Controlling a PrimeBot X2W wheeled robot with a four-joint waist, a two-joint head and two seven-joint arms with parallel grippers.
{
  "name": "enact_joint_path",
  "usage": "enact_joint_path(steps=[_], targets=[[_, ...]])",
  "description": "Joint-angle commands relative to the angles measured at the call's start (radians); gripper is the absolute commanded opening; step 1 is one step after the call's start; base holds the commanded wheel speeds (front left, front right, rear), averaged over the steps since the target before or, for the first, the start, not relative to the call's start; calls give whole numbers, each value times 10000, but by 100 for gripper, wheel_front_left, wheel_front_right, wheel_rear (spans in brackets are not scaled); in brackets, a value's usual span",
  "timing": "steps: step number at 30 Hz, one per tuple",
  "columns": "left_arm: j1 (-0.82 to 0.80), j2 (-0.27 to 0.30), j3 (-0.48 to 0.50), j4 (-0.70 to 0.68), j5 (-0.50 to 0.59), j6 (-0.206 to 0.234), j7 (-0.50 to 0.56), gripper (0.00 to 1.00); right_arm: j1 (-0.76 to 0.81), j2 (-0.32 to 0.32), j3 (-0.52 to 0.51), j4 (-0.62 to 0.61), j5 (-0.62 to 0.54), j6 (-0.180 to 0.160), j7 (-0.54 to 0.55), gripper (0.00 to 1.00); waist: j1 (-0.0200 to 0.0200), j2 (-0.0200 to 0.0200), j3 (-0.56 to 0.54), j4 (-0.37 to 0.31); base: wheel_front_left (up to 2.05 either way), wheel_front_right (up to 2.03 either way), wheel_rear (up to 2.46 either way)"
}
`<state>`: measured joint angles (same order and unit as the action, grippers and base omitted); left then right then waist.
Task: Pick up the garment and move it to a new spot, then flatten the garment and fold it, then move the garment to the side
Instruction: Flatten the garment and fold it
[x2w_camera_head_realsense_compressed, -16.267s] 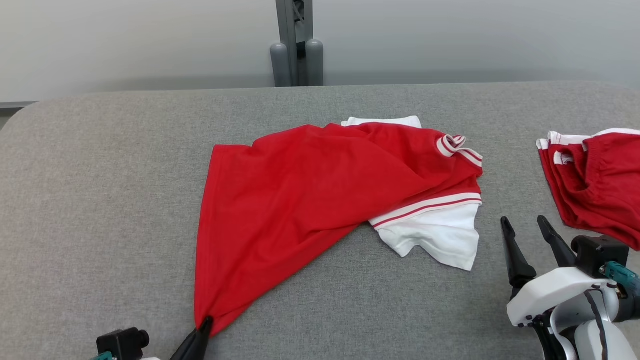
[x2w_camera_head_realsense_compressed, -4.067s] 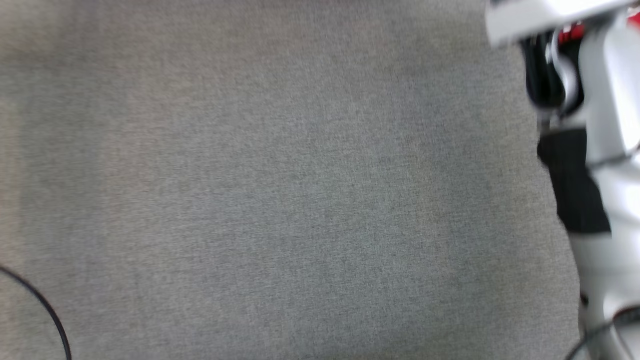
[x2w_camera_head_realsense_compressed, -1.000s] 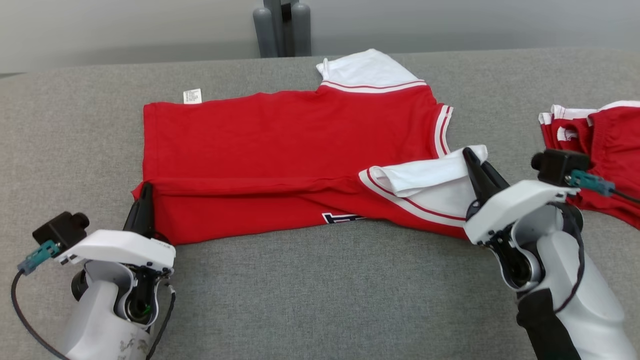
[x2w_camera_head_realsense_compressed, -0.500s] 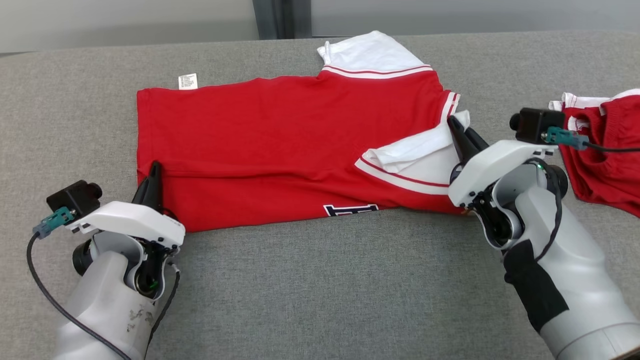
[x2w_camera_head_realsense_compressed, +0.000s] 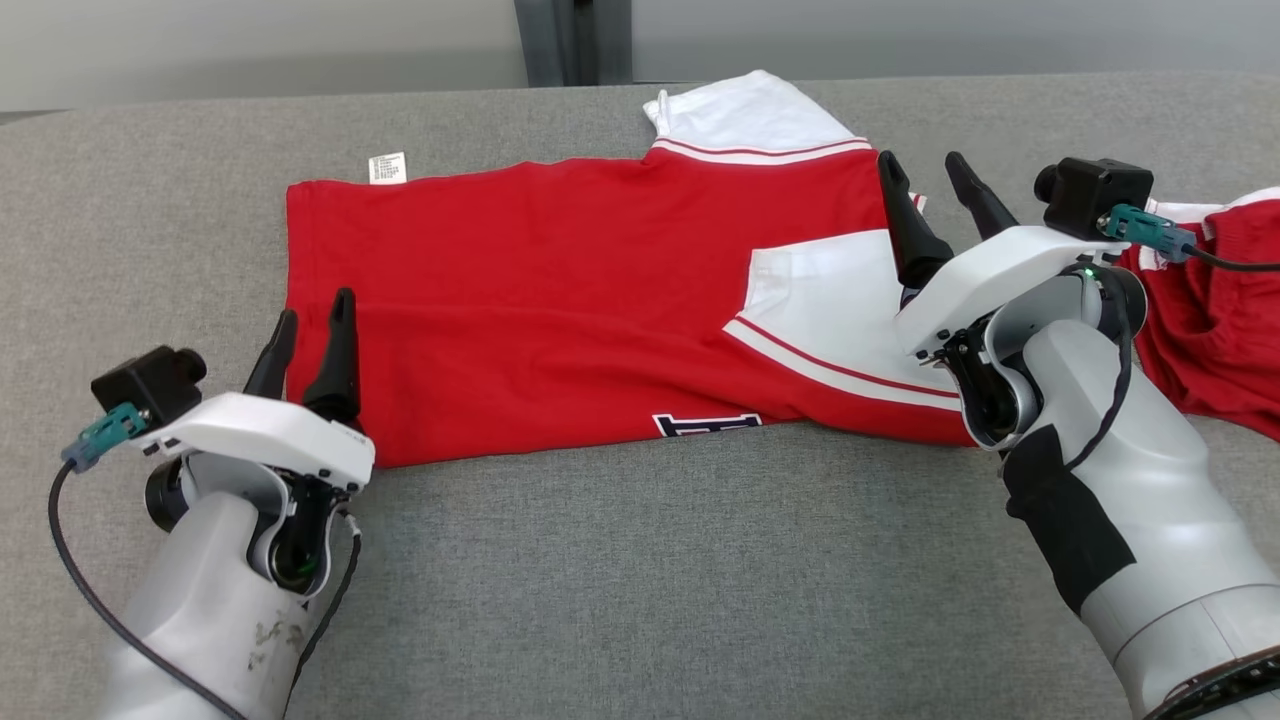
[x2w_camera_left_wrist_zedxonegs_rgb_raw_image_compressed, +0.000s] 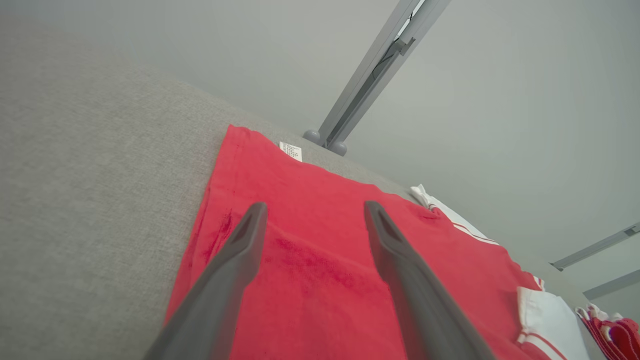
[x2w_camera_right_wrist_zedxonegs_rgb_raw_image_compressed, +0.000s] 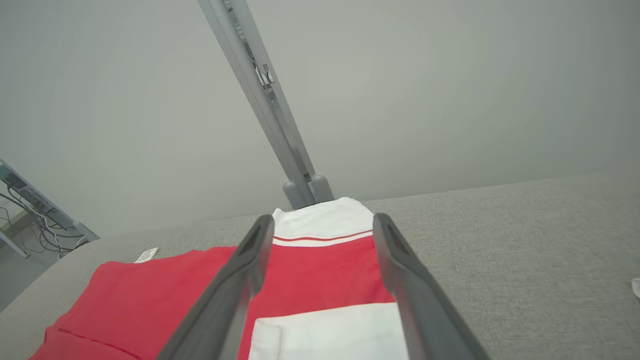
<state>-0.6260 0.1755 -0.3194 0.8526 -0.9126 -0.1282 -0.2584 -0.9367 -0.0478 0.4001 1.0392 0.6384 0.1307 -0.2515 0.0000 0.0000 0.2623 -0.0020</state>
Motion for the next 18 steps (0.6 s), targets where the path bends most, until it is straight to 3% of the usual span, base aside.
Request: enact_joint_path(steps=[1,12,18], targets=[[294,154,19,-250,-17,-35,-60,100,-97,-59,-42,-76,-127,1,-126,100,0,0,-83,-53,0,0,0],[2285,424,838,-1694,189,-5,-72,100,1794,-77,-1754,-2655,-1487,1,-145,100,0,0,-688,-271,0,0,0],[3268,402,858,-1876,11,455,259,100,3548,-68,-2556,-4209,-2064,1,-147,100,0,0,-976,-324,0,0,0]])
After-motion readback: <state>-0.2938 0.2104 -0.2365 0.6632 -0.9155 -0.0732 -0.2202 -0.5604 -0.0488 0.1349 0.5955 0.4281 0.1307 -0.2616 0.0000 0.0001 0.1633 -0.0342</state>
